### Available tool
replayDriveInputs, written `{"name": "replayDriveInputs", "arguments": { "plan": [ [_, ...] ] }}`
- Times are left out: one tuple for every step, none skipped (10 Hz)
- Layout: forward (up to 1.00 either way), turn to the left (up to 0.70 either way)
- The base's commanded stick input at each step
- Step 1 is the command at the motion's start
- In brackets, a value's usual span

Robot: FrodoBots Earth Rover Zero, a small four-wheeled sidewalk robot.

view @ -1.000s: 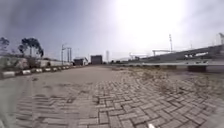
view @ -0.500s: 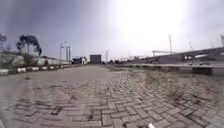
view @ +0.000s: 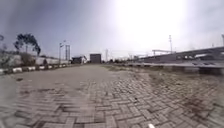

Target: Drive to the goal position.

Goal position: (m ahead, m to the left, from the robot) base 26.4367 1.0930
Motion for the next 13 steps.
{"name": "replayDriveInputs", "arguments": {
  "plan": [
    [1.0,0.0],
    [1.0,0.0],
    [1.0,0.0],
    [1.0,0.0],
    [1.0,0.0],
    [1.0,0.0],
    [1.0,0.0],
    [1.0,0.0],
    [1.0,0.0],
    [1.0,0.0],
    [1.0,0.0],
    [1.0,0.0],
    [1.0,0.0]
  ]
}}
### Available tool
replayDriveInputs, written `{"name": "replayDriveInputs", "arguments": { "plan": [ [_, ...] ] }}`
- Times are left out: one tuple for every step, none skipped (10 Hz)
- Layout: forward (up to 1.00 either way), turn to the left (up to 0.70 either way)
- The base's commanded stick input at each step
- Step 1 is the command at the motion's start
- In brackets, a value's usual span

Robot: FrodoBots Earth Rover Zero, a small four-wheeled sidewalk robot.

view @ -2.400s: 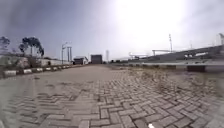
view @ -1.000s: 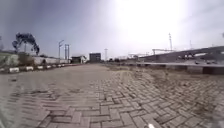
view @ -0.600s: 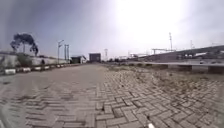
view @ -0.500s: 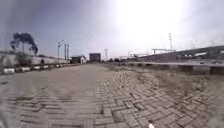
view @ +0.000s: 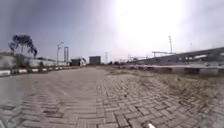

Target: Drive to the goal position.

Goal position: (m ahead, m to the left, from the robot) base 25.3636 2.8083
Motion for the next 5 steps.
{"name": "replayDriveInputs", "arguments": {
  "plan": [
    [1.0,0.0],
    [1.0,0.0],
    [1.0,0.0],
    [1.0,0.0],
    [1.0,0.06]
  ]
}}
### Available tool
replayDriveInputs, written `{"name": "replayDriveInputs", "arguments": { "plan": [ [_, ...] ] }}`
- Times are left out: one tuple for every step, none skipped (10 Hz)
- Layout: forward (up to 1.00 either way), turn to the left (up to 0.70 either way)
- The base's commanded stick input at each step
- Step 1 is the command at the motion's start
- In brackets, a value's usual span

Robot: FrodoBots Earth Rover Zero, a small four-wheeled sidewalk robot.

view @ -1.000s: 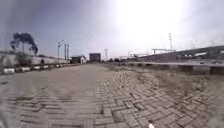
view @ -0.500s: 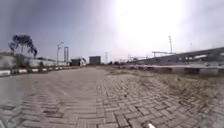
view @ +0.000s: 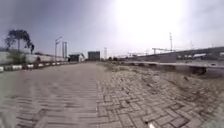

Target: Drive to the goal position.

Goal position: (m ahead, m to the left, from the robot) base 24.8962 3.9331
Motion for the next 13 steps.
{"name": "replayDriveInputs", "arguments": {
  "plan": [
    [1.0,0.3],
    [1.0,0.4],
    [1.0,0.4],
    [1.0,0.4],
    [1.0,0.4],
    [1.0,0.39],
    [1.0,0.14],
    [1.0,0.0],
    [1.0,0.0],
    [1.0,0.0],
    [1.0,0.0],
    [1.0,0.0],
    [1.0,0.0]
  ]
}}
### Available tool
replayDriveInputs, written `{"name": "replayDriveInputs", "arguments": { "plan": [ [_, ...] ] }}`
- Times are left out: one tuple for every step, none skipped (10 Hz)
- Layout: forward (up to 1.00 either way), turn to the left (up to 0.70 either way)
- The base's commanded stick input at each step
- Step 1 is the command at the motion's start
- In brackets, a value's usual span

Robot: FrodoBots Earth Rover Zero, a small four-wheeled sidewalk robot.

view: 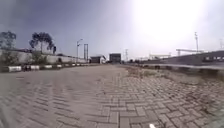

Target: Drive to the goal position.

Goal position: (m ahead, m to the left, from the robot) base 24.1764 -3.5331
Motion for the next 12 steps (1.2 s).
{"name": "replayDriveInputs", "arguments": {
  "plan": [
    [1.0,0.0],
    [1.0,0.0],
    [1.0,0.0],
    [1.0,0.0],
    [1.0,0.0],
    [1.0,0.0],
    [1.0,0.0],
    [1.0,0.0],
    [1.0,0.0],
    [1.0,0.0],
    [1.0,0.0],
    [1.0,0.0]
  ]
}}
